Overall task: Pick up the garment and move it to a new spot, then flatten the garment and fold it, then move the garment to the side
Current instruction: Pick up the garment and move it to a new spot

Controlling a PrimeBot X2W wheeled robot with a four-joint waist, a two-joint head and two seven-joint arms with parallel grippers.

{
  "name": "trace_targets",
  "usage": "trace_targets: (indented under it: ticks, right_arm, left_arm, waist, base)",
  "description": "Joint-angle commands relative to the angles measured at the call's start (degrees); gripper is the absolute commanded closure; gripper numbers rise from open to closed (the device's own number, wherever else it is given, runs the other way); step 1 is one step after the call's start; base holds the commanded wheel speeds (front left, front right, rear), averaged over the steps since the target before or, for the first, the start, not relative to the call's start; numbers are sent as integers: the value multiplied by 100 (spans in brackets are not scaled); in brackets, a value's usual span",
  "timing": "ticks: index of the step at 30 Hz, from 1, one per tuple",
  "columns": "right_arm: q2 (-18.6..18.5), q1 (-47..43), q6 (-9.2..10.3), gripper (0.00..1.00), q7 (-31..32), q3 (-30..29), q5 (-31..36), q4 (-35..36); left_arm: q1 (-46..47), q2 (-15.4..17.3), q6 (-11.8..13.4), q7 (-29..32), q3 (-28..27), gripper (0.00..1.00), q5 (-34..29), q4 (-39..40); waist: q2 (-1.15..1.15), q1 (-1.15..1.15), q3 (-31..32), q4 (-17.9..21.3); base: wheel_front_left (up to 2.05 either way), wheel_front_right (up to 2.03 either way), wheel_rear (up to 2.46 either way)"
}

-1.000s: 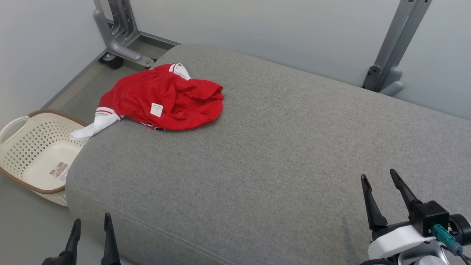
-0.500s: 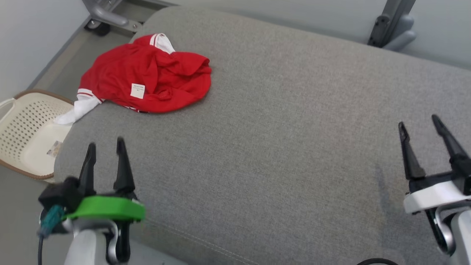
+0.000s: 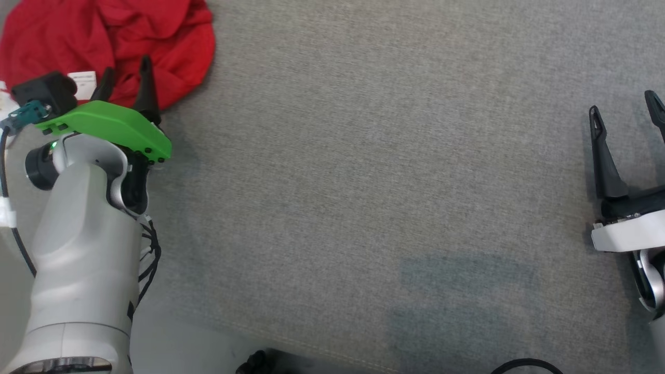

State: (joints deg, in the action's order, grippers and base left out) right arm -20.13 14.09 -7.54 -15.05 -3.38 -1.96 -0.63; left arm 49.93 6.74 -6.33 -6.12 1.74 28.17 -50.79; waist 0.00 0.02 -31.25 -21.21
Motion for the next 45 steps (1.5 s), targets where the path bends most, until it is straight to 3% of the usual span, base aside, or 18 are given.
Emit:
trace_targets:
  ticks: [1,8,9,10,11,15,21,26,32,39,45]
  right_arm:
    - [15,13,10,0,-17,-6,-8,58]
    - [86,-302,10,0,-4,-142,-38,302]
    - [101,-335,10,0,-4,-199,-53,338]
    - [126,-377,10,0,-4,-240,-66,361]
    - [157,-413,10,0,-4,-264,-76,364]
    - [306,-470,10,0,-4,-258,-134,283]
    - [608,-482,10,0,-5,-240,-198,156]
    - [920,-715,10,0,-10,-212,-226,-60]
    - [1233,-903,10,0,-11,-134,-272,-198]
    - [1428,-1032,10,0,-11,-186,-333,-319]
    - [1562,-1072,10,0,-11,-271,-372,-403]
  left_arm:
    - [152,76,-4,31,-72,0,64,-211]
    - [437,260,8,116,-180,0,225,-1638]
    - [437,249,19,63,-181,37,229,-1760]
    - [428,241,4,32,-162,92,227,-1864]
    - [420,221,-20,0,-122,100,204,-1950]
    - [406,94,-129,-379,-247,100,503,-1846]
    - [235,108,-132,-718,281,100,737,-773]
    - [-427,150,-116,-772,1043,100,1330,1107]
    - [-1456,262,-101,-216,1645,100,1748,3923]
    - [-2165,31,475,772,2356,100,1907,6810]
    - [-1968,-241,914,1253,3068,100,1974,7928]
  waist:
    - [0,-2,-690,728]
    - [0,-2,-594,1074]
    - [0,-2,-564,1088]
    - [0,-2,-520,1091]
    - [0,-2,-463,1090]
    - [0,-2,-184,1110]
    - [0,-2,237,1050]
    - [0,-2,835,1000]
    - [0,-2,1411,1187]
    - [0,-2,1788,1571]
    - [0,-2,1937,1933]
  base:
    - [0,0,0]
    - [0,0,0]
    - [0,0,0]
    - [0,0,0]
    - [0,0,0]
    - [0,0,0]
    - [0,0,0]
    - [0,0,0]
    - [0,0,0]
    - [0,0,0]
    - [0,0,0]
